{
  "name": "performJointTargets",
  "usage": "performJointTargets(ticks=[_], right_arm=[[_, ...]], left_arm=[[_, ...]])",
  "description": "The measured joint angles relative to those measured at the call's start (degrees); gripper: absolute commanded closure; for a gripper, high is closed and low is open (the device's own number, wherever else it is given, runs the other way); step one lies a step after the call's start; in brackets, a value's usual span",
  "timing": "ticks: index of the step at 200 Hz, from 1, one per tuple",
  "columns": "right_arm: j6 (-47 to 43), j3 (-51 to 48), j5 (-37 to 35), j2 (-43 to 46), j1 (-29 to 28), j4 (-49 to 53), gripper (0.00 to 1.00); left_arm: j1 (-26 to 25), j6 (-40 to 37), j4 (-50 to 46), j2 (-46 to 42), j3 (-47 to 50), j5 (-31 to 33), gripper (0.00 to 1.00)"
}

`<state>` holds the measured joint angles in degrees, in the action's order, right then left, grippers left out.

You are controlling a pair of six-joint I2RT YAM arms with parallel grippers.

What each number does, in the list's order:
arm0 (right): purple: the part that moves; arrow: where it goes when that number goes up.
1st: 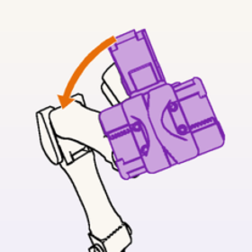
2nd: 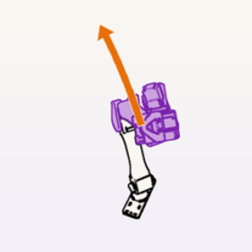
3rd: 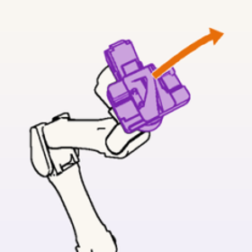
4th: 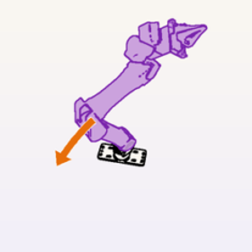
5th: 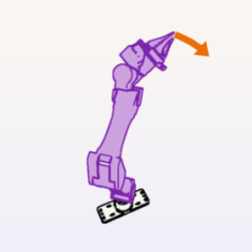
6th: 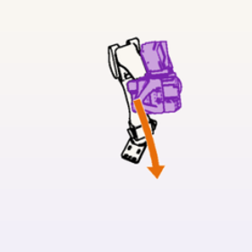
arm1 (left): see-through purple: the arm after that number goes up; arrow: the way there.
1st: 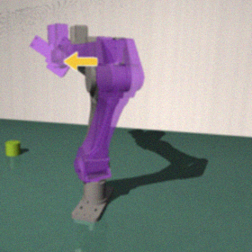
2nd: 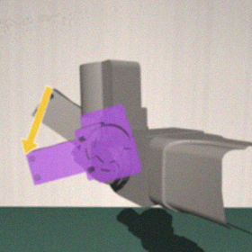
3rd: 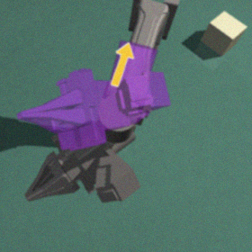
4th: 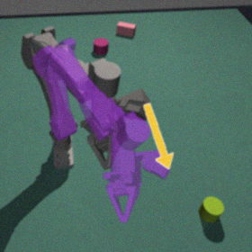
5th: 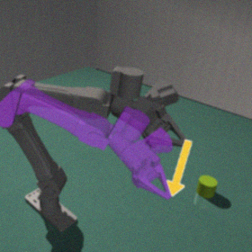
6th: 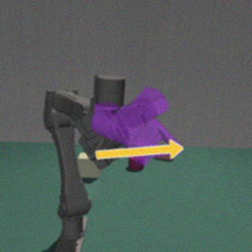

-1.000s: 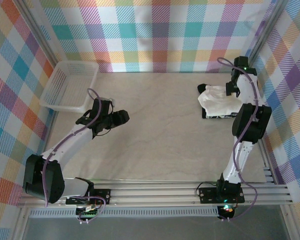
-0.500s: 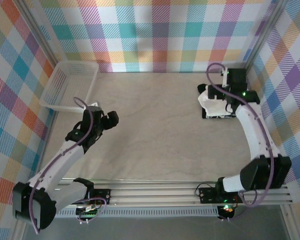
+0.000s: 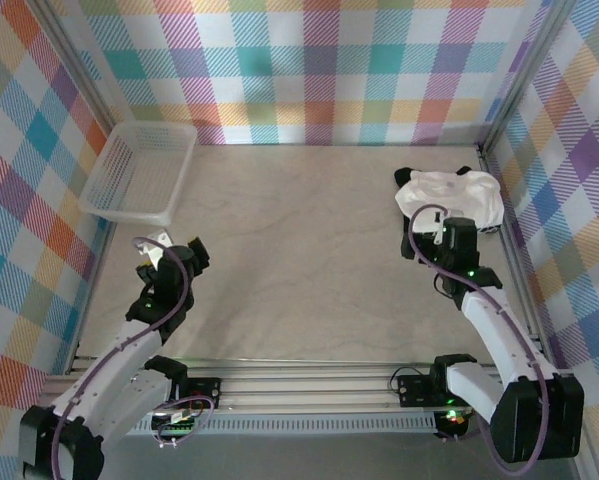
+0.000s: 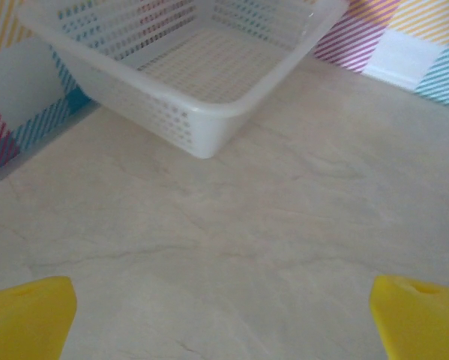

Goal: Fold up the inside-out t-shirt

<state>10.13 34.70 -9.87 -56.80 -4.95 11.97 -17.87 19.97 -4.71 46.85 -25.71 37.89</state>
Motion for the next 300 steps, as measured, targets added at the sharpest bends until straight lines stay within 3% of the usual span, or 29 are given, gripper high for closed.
performJointTargets(ticks=[27, 53, 76, 106, 137, 162, 190, 300], right_arm=[[0.28, -6.62, -1.42, -4.07, 0.00, -11.74, 0.00], [-0.48, -10.34, -1.70, -12.52, 0.00, -24.96, 0.00], [-0.85, -11.06, -2.10, -19.41, 0.00, -33.00, 0.00], [-3.87, -11.10, -3.15, -21.51, 0.00, -39.82, 0.00], [-6.80, -13.77, -3.04, -25.51, 0.46, -55.32, 0.00], [-7.87, -13.92, -2.08, -31.32, 0.90, -58.62, 0.00], [-7.85, -13.79, -0.44, -31.78, 2.51, -59.32, 0.00], [-7.85, -13.70, 0.55, -31.78, 2.97, -59.93, 0.00]], left_arm=[[0.48, -6.45, 9.22, 8.55, 2.45, 1.68, 0.00], [2.80, -12.59, 20.59, 18.84, 3.04, -0.52, 0.00], [6.14, -15.30, 31.45, 28.28, 3.08, -5.25, 0.00], [8.92, -18.01, 40.39, 37.92, 2.84, -11.50, 0.00], [12.07, -18.67, 45.62, 42.21, 2.54, -19.98, 0.00], [12.76, -19.54, 47.93, 42.58, 2.47, -24.13, 0.00], [12.76, -19.82, 48.83, 42.58, 2.45, -26.32, 0.00], [12.76, -19.82, 49.94, 42.58, 2.45, -27.58, 0.00]])
